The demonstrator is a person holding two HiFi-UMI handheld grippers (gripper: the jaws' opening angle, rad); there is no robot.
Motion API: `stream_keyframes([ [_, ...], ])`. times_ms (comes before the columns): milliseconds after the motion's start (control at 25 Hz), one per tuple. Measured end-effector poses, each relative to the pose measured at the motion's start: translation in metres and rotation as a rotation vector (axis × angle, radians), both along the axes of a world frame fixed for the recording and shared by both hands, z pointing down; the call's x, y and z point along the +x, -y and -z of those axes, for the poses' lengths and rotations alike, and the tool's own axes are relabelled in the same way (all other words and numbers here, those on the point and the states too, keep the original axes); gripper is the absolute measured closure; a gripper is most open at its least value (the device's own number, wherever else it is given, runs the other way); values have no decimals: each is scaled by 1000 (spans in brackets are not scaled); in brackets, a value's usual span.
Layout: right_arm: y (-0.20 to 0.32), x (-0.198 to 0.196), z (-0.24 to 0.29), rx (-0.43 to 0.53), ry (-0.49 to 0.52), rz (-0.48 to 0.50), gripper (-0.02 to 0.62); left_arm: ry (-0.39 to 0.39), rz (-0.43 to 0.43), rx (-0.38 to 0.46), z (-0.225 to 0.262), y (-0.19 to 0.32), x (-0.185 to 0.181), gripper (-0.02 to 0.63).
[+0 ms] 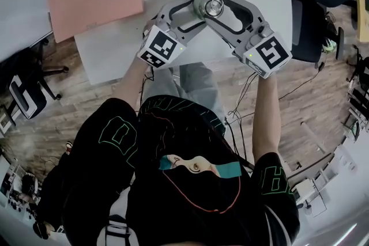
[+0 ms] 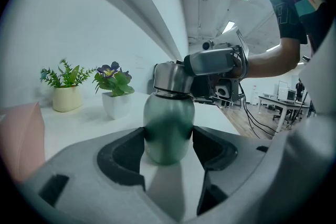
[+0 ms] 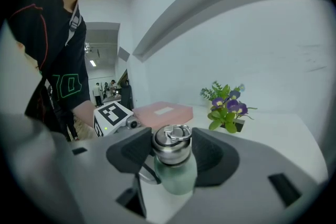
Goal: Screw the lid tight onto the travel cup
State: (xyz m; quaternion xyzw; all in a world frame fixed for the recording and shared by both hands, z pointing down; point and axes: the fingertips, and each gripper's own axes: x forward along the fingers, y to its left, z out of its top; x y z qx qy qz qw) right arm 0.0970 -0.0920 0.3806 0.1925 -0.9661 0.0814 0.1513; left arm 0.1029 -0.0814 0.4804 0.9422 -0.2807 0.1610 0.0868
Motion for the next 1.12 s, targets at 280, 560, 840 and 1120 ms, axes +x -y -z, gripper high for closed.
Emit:
stream_keyframes([
  [280, 1, 3, -2, -8, -8, -121, 354, 2, 6, -5, -3, 0, 1, 308],
  [560, 2, 5, -3, -22, 2, -328, 357, 1, 10, -9, -4, 0, 1, 307],
  [840, 4, 10, -5, -32, 16, -556, 357, 1, 9, -12, -5, 1, 3, 307],
  [1120, 4, 14, -5, -51, 29, -795, 356, 0, 9, -13, -4, 2, 3, 308],
])
